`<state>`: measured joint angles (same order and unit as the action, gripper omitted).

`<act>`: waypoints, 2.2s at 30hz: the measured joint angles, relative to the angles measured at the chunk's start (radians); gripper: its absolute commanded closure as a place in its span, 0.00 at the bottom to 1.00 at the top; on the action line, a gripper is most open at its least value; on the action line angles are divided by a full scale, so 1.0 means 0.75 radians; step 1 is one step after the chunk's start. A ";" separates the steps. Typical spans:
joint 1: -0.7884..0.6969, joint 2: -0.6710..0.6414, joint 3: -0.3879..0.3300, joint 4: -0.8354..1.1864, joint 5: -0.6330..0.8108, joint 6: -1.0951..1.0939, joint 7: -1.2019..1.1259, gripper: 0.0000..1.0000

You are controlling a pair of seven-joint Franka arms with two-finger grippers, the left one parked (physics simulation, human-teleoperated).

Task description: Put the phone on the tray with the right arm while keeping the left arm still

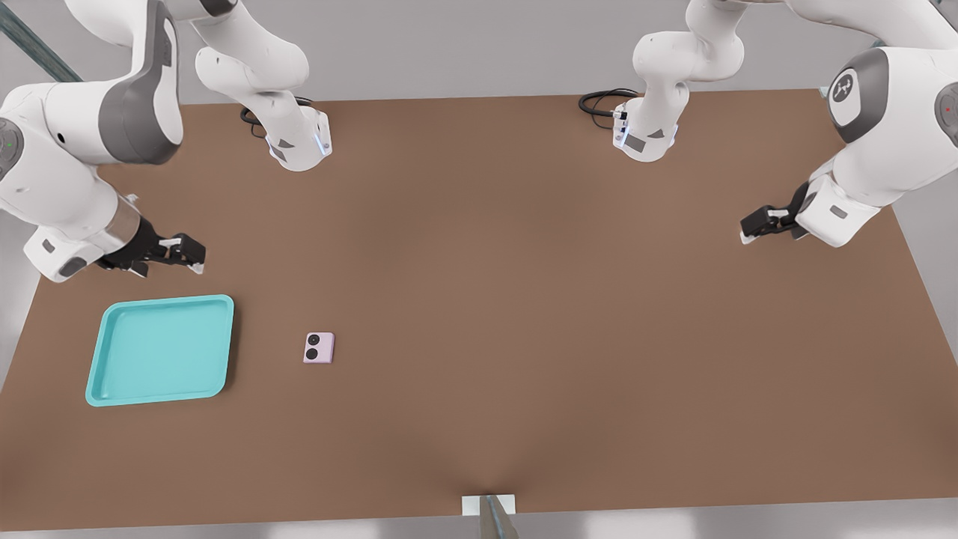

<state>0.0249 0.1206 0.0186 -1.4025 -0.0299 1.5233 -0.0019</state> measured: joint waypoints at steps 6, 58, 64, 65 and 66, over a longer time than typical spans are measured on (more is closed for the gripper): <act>0.101 0.105 0.033 -0.023 -0.006 0.077 0.024 0.00; 0.206 0.680 0.005 -0.593 0.050 1.162 0.402 0.00; 0.208 0.693 0.003 -0.598 0.051 1.195 0.369 0.00; 0.206 0.694 0.003 -0.599 0.051 1.199 0.364 0.00; 0.198 0.695 0.002 -0.599 0.050 1.203 0.358 0.00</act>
<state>0.1732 0.6417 0.0204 -1.8518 0.0076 2.4258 0.2664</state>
